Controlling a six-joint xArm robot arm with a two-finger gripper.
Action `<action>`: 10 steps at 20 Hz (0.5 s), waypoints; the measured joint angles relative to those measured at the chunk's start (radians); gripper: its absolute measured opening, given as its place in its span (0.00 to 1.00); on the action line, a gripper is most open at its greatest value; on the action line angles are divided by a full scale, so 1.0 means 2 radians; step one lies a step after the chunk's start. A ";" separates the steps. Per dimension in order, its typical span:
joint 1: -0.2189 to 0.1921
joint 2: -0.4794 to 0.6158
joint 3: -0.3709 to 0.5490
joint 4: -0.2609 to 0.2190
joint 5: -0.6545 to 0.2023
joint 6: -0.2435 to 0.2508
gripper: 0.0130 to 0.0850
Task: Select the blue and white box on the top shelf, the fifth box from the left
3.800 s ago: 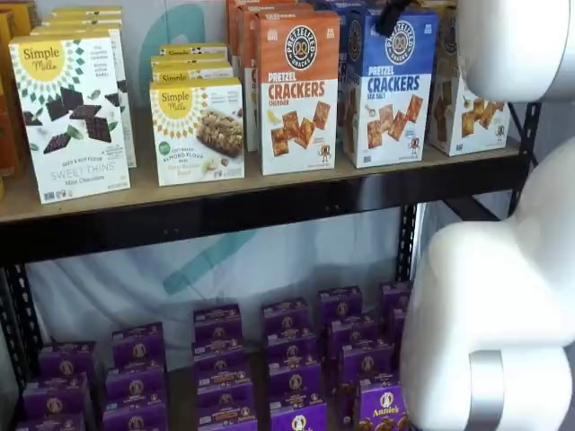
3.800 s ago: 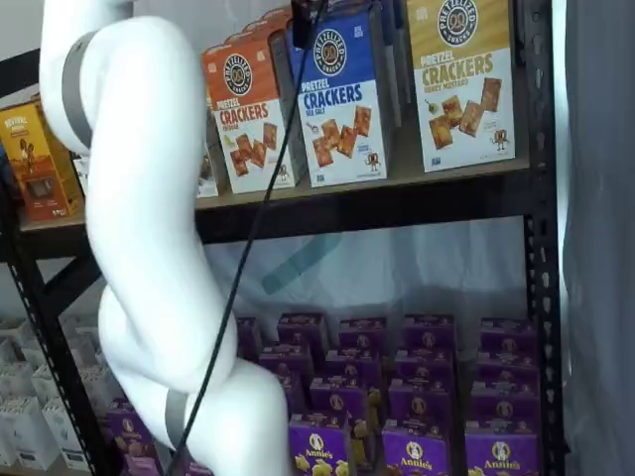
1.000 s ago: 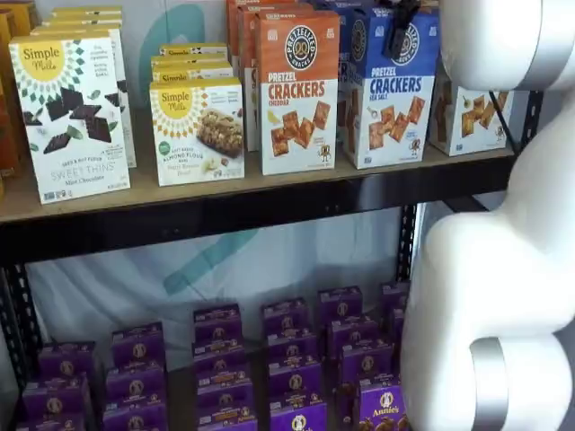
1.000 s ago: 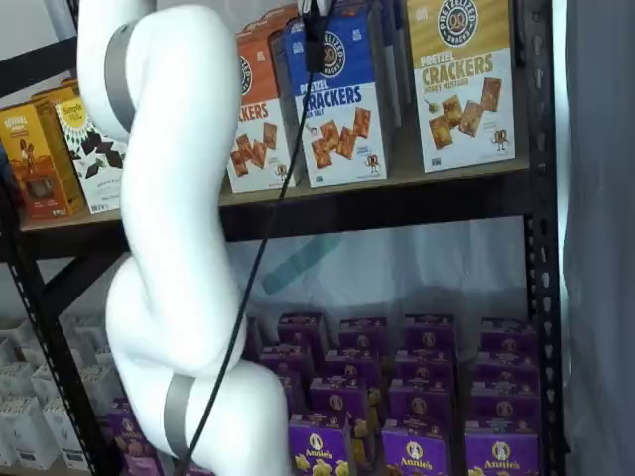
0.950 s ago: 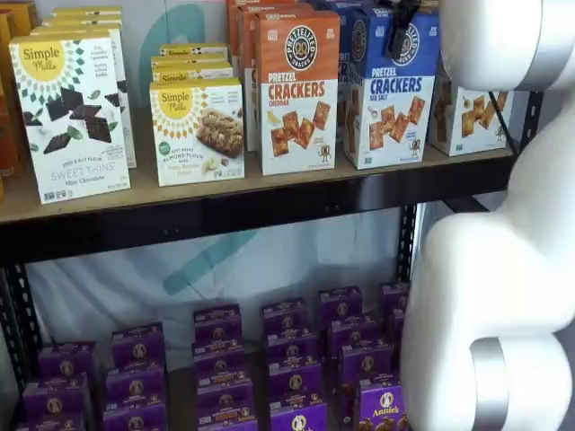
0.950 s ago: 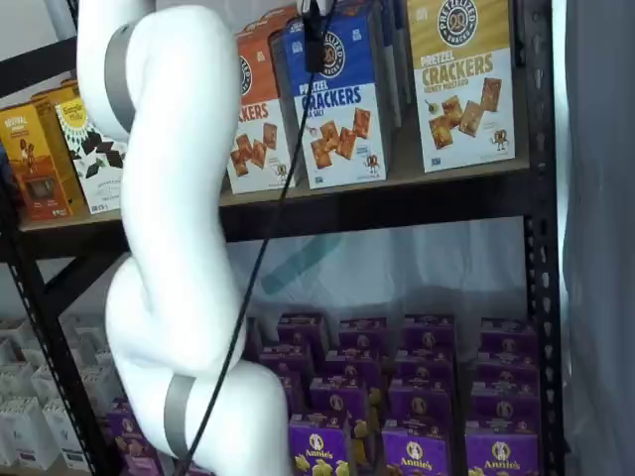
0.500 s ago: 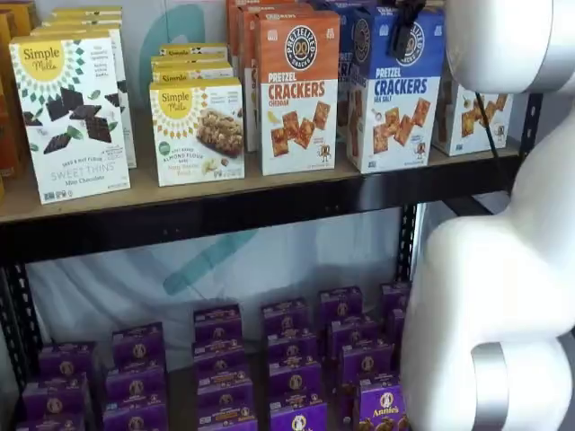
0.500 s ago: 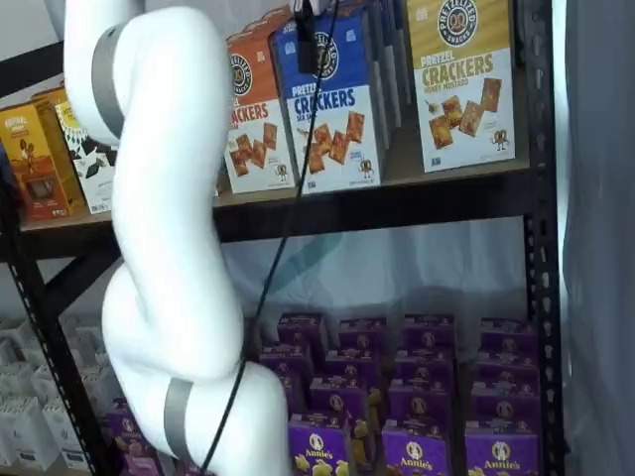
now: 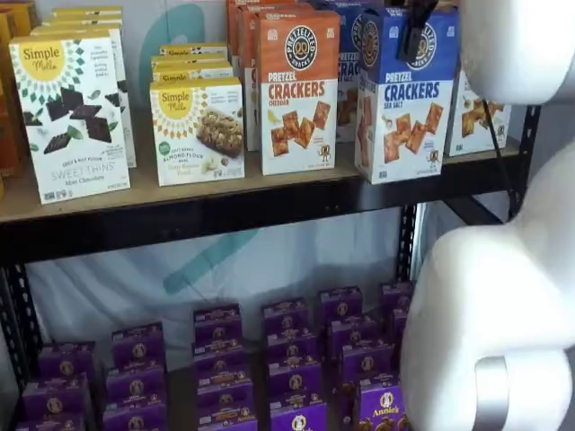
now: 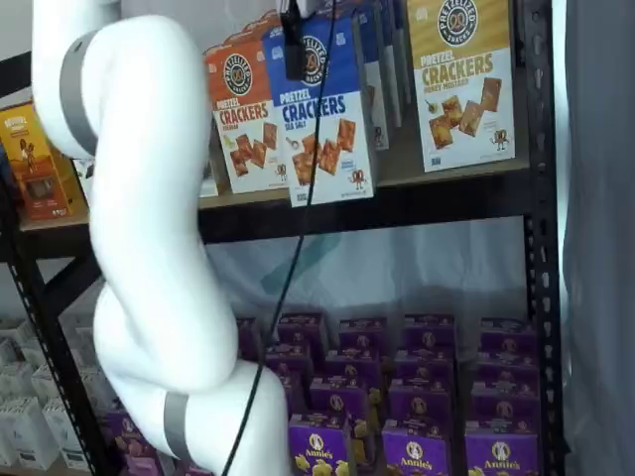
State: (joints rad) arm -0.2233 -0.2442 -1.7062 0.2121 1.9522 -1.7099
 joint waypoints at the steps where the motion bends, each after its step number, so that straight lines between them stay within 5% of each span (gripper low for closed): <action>1: 0.001 -0.009 0.008 -0.002 0.000 0.000 0.61; 10: -0.001 -0.081 0.085 -0.015 0.012 -0.007 0.61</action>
State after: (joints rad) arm -0.2250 -0.4072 -1.5354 0.1820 1.9753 -1.7233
